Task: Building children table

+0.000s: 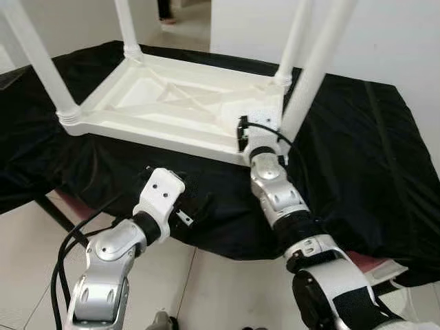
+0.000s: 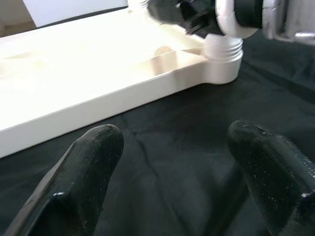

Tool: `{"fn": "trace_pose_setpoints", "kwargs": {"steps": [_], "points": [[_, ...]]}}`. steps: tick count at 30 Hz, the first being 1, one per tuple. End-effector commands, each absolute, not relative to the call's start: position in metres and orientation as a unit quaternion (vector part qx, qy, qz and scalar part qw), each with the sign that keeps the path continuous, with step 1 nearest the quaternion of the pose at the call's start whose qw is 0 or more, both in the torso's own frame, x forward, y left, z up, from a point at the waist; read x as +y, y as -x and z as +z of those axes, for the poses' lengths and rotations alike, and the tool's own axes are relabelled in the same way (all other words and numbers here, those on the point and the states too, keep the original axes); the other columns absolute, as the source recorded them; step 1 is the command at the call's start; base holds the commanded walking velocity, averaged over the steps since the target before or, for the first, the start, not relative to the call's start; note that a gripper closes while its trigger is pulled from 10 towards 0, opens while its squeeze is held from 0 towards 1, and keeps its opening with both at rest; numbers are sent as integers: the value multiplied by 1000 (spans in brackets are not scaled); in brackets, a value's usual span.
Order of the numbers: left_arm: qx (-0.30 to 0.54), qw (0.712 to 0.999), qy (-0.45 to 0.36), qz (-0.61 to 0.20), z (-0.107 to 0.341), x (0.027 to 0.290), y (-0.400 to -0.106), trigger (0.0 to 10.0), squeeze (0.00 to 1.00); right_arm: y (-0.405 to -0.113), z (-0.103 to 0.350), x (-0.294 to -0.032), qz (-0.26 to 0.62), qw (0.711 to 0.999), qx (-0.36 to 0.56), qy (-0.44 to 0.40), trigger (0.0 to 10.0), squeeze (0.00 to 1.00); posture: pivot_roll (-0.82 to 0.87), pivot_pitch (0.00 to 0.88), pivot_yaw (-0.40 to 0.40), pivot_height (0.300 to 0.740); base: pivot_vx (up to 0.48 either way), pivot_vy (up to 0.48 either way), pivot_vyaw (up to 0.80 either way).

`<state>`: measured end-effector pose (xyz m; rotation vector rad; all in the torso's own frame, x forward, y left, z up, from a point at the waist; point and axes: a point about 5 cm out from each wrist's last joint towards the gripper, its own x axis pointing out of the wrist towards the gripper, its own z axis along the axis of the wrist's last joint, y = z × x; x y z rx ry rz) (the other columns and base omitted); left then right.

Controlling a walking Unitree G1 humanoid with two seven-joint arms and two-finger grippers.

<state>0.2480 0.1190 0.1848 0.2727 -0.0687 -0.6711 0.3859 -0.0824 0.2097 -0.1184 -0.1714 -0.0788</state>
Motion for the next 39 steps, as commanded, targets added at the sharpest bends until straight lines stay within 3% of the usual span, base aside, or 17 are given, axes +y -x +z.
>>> {"fn": "trace_pose_setpoints", "kwargs": {"steps": [1,3,7,14,17,25,26,27,28,33,34,35,39], "points": [[-24,956,-140,-258,180,125,-253,10000,0,-386,202,-108,-86,992,-75,46,10000,0,2,118,27,740,0,0,0],[-18,957,-142,-251,177,128,-253,10000,0,-384,202,-119,-96,991,-82,46,10000,0,0,117,28,740,0,0,0],[-5,965,-138,-224,171,138,-258,10000,0,-372,196,-166,-145,983,-93,70,10000,0,-10,114,31,740,0,0,0],[22,959,-141,-244,162,144,-255,10000,0,-363,196,-197,-183,975,-95,84,10000,0,-20,116,38,740,0,0,0],[62,943,-161,-285,149,151,-245,10000,0,-359,202,-221,-210,967,-102,101,10000,0,-27,120,47,740,0,0,0],[101,941,-204,-249,141,176,-243,10000,0,-356,210,-257,-244,956,-102,125,10000,0,-15,121,50,740,0,0,0],[109,944,-202,-236,140,181,-243,10000,102,-355,210,-258,-240,957,-102,124,10000,0,-14,120,50,740,0,0,0],[110,949,-194,-221,142,185,-243,10000,647,-354,210,-251,-214,964,-105,119,10000,0,-9,120,51,740,0,0,0],[106,958,-177,-201,144,189,-244,10000,1000,-353,209,-235,-162,973,-114,116,10000,0,-6,119,49,740,0,0,0],[98,970,-157,-159,150,195,-247,10000,1000,-348,207,-201,-51,982,-134,120,10000,0,-4,119,48,740,0,0,0],[95,976,-147,-129,152,200,-248,10000,1000,-340,207,-175,33,980,-152,125,10000,0,-1,117,47,740,0,0,0],[92,980,-146,-99,155,207,-249,10000,0,-328,207,-155,101,974,-164,118,10000,0,-1,116,45,740,0,0,0],[88,985,-142,-50,159,220,-250,10000,0,-313,206,-132,173,963,-175,106,10000,0,-1,116,45,740,0,0,0]]}}
